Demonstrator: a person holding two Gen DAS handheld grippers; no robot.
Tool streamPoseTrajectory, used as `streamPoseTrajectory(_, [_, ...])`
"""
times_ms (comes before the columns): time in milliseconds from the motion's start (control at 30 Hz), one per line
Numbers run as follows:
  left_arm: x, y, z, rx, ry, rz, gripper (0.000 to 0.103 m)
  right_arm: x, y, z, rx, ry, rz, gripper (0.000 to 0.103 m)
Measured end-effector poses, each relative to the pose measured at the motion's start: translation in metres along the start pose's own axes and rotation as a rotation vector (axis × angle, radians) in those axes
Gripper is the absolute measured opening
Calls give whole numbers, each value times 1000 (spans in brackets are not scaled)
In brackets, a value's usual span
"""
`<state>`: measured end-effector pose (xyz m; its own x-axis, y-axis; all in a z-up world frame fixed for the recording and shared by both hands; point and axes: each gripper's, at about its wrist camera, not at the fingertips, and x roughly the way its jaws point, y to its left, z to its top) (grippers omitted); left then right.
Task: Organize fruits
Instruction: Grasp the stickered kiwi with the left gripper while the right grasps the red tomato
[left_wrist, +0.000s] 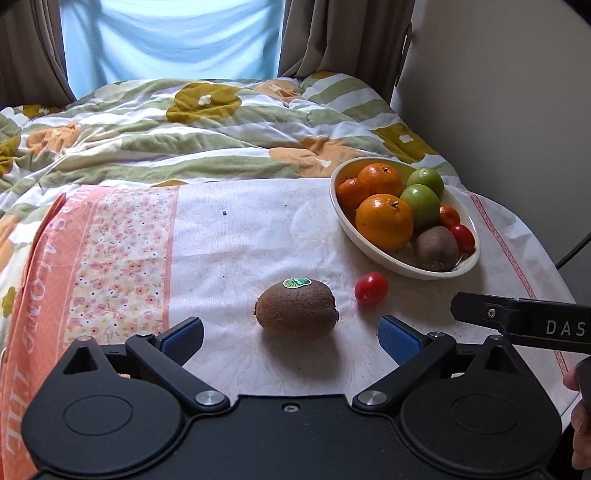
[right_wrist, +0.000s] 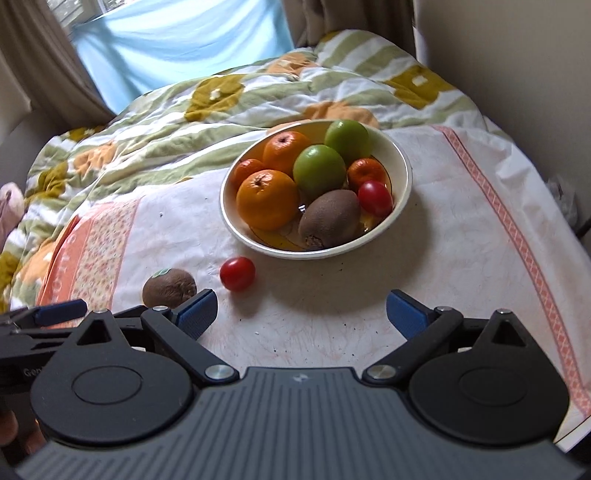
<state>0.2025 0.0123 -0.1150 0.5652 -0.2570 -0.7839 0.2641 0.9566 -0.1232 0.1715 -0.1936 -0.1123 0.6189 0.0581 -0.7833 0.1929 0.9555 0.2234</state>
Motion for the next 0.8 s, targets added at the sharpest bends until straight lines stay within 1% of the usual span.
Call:
streamPoseTrajectory(133, [19, 0, 6, -3, 23, -10, 101, 14, 1, 4, 51, 6, 0, 103])
streamPoseTrajectory(300, [39, -2, 9, 20, 54, -25, 95, 29, 7, 8, 79, 19, 3, 103])
streamPoseTrajectory(500, [53, 2, 12, 13, 82, -39, 87, 42, 14, 11, 91, 34, 8, 103])
streamPoseTrajectory(533, [55, 3, 13, 10, 88, -44, 84, 44, 15, 11, 92, 38, 9, 103])
streamPoseTrajectory(567, [57, 4, 13, 9, 95, -47, 75, 46, 17, 12, 93, 44, 11, 103])
streamPoseTrajectory(600, [59, 5, 13, 6, 103, -51, 70, 48, 18, 12, 92, 51, 14, 102])
streamPoseTrajectory(667, [60, 7, 13, -3, 101, -62, 70, 52, 21, 12, 85, 63, 21, 97])
streamPoseTrajectory(733, [59, 7, 13, 8, 98, -68, 70, 56, 24, 11, 81, 72, 22, 96])
streamPoseTrajectory(800, [59, 7, 12, 17, 96, -72, 70, 59, 25, 11, 84, 78, 24, 92])
